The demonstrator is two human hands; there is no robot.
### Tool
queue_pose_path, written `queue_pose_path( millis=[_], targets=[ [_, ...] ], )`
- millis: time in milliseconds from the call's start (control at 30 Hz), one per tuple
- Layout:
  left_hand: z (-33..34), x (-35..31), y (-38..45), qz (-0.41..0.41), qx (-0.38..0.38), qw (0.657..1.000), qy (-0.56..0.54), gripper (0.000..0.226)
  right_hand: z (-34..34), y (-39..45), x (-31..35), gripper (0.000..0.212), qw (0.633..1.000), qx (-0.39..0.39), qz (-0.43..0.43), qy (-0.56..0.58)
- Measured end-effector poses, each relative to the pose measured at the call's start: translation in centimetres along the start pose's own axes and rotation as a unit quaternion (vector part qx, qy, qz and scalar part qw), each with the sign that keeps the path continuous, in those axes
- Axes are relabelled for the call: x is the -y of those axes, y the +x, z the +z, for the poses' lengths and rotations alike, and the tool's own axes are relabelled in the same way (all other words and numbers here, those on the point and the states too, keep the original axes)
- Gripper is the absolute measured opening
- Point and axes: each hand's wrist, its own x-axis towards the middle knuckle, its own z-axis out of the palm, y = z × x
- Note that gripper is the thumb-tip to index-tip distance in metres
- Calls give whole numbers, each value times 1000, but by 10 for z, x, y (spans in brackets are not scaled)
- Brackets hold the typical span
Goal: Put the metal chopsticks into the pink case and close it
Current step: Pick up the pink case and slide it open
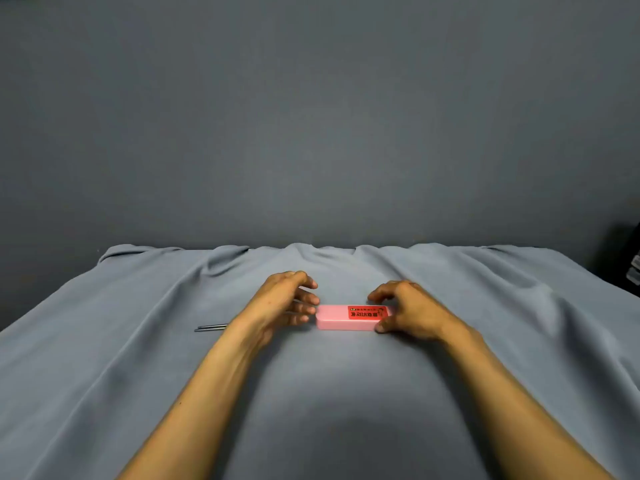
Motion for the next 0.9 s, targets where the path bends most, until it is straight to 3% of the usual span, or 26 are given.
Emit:
queue_pose_path(
  millis=[333,633,900],
  targets=[
    [-2,5,5,-8,-18,1000,-13,26,5,1,0,57,1000,-18,-7,-9],
    [0,14,11,38,-92,995,-8,39,-1,2,21,56,986,-127,-102,24],
    [-2,12,10,38,-58,992,-103,31,1,2,40,56,969,-185,-166,4]
  ],
)
